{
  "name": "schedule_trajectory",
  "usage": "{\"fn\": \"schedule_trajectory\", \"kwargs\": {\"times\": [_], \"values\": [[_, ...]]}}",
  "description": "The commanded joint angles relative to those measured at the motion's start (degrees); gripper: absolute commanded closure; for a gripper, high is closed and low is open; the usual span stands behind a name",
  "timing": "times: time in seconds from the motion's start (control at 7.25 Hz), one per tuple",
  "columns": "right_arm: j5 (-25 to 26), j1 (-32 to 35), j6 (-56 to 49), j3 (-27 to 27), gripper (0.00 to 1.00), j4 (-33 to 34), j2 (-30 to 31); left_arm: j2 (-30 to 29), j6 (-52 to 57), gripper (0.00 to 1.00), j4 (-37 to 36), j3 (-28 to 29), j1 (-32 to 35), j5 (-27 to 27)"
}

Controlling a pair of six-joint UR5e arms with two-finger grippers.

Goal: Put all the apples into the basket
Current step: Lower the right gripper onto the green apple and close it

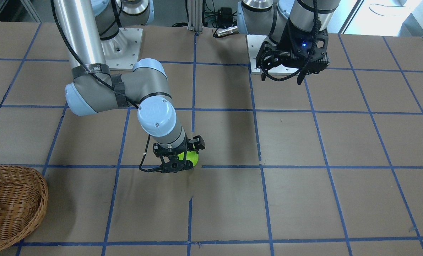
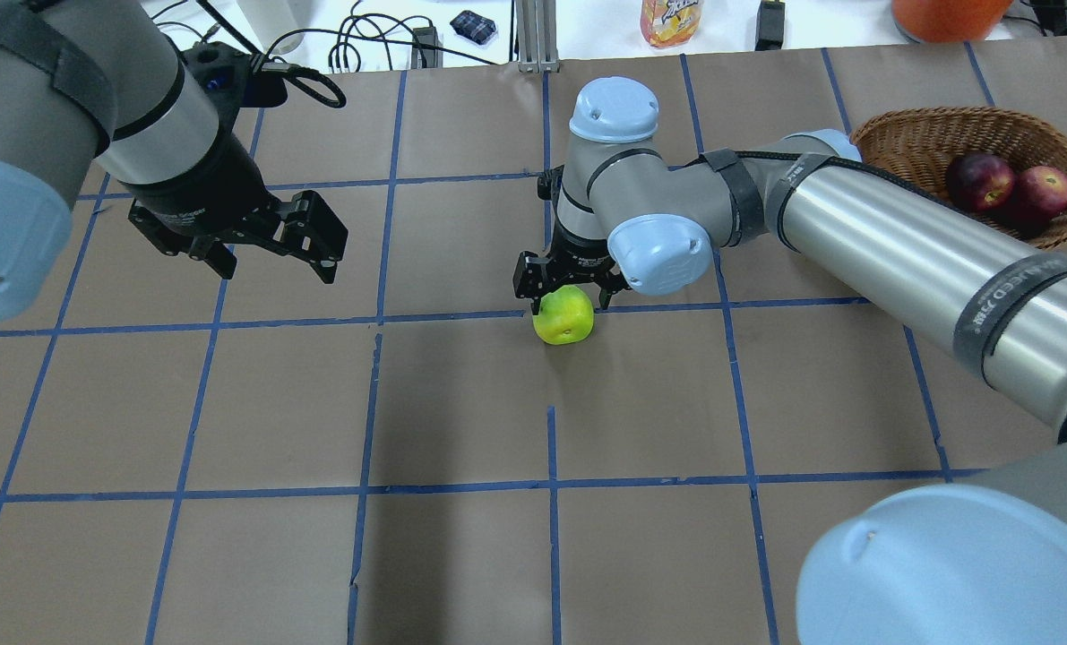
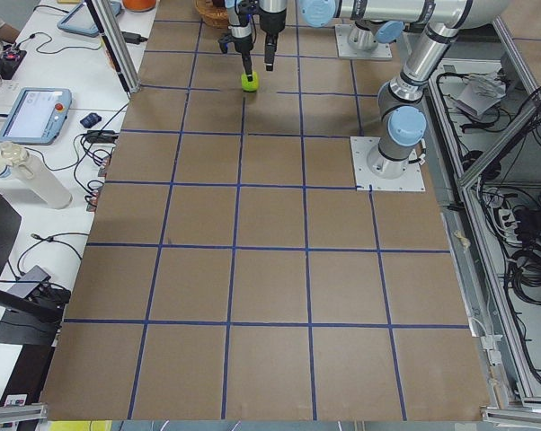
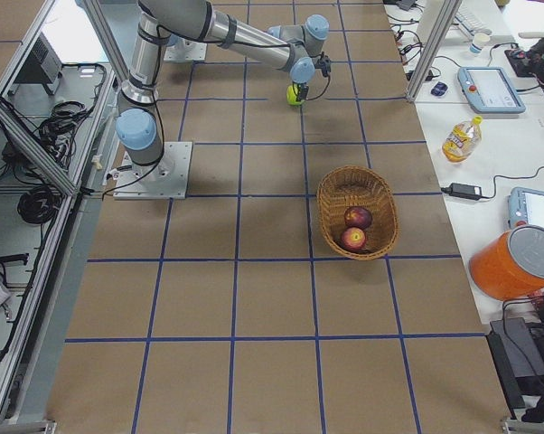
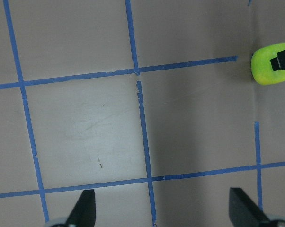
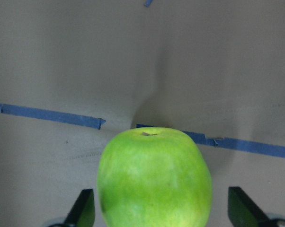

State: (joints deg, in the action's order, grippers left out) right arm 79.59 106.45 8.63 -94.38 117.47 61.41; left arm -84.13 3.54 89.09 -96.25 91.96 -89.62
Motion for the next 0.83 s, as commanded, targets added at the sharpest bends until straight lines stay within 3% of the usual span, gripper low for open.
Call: {"fn": "schedule_trajectory", "kwargs": {"times": [0.0,0.28,0.41,0.55,0.69], "values": [[0.0,0.3,0.4,-0.1,0.0,3.0,-2.0,0.6,-0.2,0.0,1.0,0.0,0.1,-0.7],[0.0,0.3,0.4,-0.1,0.02,5.1,-3.4,0.8,-0.3,0.0,1.2,-0.5,0.1,-0.1],[0.0,0.3,0.4,0.0,0.7,6.8,-3.2,1.3,-0.3,0.0,2.0,-0.7,0.2,-0.2],[1.0,0.2,0.3,0.5,1.0,6.8,-2.6,1.8,-0.3,0.0,2.5,-1.0,0.2,-0.4],[2.8,0.0,-0.1,1.5,1.0,6.1,-1.0,2.0,-0.3,0.0,2.4,-0.9,0.1,-0.1]]}}
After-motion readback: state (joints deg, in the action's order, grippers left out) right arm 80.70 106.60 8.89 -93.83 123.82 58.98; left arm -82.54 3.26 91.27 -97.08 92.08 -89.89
